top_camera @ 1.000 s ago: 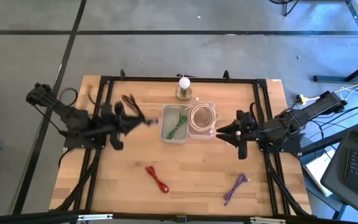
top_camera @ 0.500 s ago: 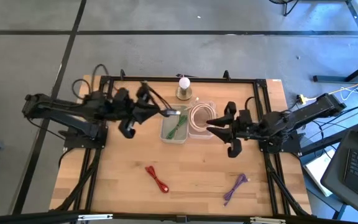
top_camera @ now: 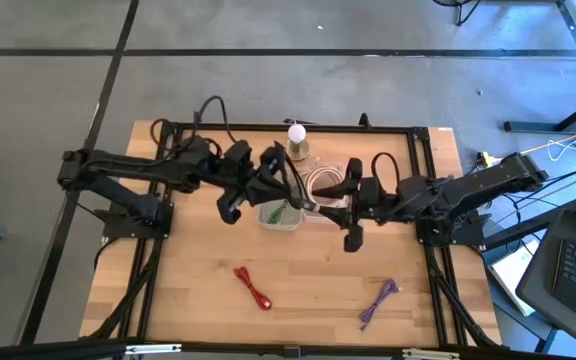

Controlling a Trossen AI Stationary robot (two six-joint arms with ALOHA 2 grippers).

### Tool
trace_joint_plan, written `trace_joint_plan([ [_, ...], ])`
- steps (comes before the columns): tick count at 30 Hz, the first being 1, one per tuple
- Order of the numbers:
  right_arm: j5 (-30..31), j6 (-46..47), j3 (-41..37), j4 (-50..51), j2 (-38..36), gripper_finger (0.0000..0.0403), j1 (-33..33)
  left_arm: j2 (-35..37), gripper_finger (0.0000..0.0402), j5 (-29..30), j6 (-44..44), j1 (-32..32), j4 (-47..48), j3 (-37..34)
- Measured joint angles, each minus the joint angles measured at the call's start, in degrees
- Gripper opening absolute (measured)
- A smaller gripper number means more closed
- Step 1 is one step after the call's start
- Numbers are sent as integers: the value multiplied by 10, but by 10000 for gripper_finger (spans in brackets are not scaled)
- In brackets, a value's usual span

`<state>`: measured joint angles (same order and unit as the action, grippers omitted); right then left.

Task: Pick and place USB-C Cables
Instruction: Put the black usb cable into the transparent bin

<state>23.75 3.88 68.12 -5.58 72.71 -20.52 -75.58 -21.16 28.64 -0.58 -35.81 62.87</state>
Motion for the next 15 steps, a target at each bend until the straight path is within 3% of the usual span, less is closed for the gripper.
trace_joint_plan([
  [15,-110,20,96,52,90,152,41,-11,15,-23,10,-10,-5,1],
])
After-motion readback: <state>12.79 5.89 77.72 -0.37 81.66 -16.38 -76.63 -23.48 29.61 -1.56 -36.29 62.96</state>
